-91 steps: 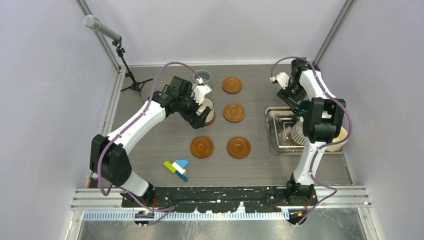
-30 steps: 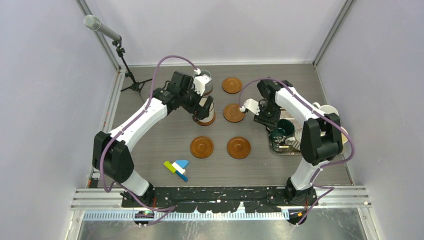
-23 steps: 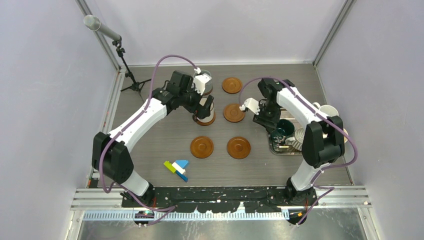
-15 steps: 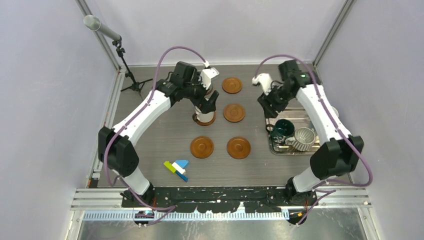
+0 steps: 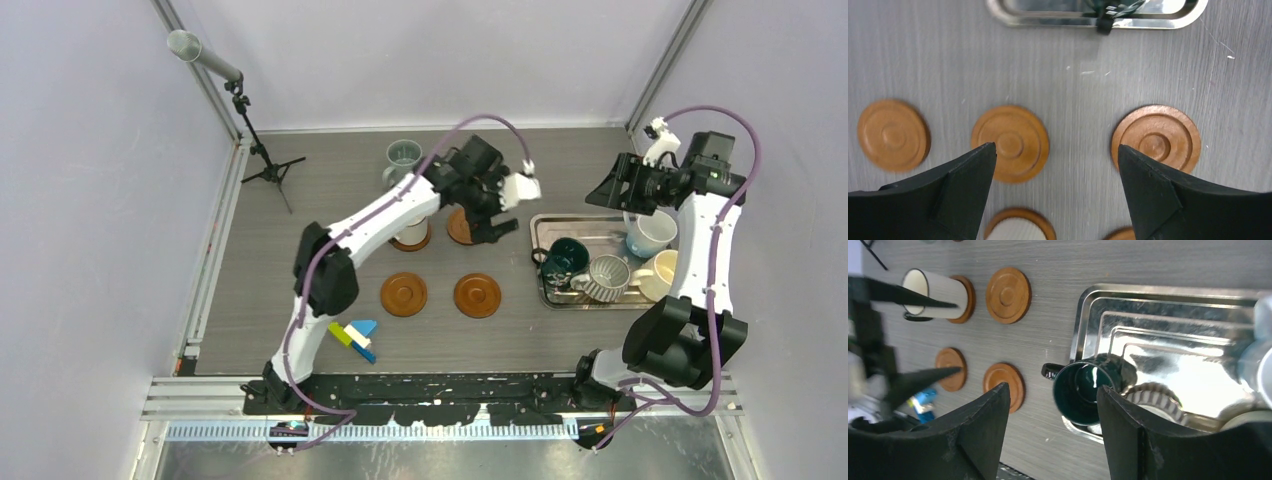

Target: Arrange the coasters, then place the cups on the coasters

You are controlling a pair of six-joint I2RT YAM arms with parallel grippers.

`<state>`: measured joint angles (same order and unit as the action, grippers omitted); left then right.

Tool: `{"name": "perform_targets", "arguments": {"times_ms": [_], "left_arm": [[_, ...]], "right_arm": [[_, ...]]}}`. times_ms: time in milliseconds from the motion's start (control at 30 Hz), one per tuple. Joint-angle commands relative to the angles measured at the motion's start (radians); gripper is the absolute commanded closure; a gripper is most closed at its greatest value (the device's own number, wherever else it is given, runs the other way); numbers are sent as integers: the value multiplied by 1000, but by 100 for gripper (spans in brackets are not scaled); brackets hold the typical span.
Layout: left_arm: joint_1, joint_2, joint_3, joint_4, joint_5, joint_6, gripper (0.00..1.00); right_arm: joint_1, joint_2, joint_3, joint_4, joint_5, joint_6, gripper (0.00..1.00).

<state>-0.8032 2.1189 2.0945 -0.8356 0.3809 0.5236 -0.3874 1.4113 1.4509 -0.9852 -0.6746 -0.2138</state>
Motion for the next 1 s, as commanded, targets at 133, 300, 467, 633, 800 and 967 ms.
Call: {"name": "perform_targets", "arguments": {"times_ms": [133, 300, 467, 633, 800, 967], "left_arm": [[-145, 211, 216, -37, -114, 210, 11], [-183, 323, 355, -44, -129, 216, 12], [-211, 371, 381, -27, -145, 247, 13], [-229, 396, 398, -28, -119, 253, 19], [-245, 414, 409, -5, -99, 253, 21], [-257, 434, 438, 4, -77, 242, 32]], "right_arm": [[-111, -64, -78, 119, -205, 189, 31], [-140, -65, -101, 163, -240, 237, 31], [-153, -73, -131, 205, -255, 268, 31], [-161, -72, -137, 207, -259, 263, 31], [-163, -74, -140, 207, -266, 263, 31], [-165, -71, -142, 207, -266, 258, 31]]}}
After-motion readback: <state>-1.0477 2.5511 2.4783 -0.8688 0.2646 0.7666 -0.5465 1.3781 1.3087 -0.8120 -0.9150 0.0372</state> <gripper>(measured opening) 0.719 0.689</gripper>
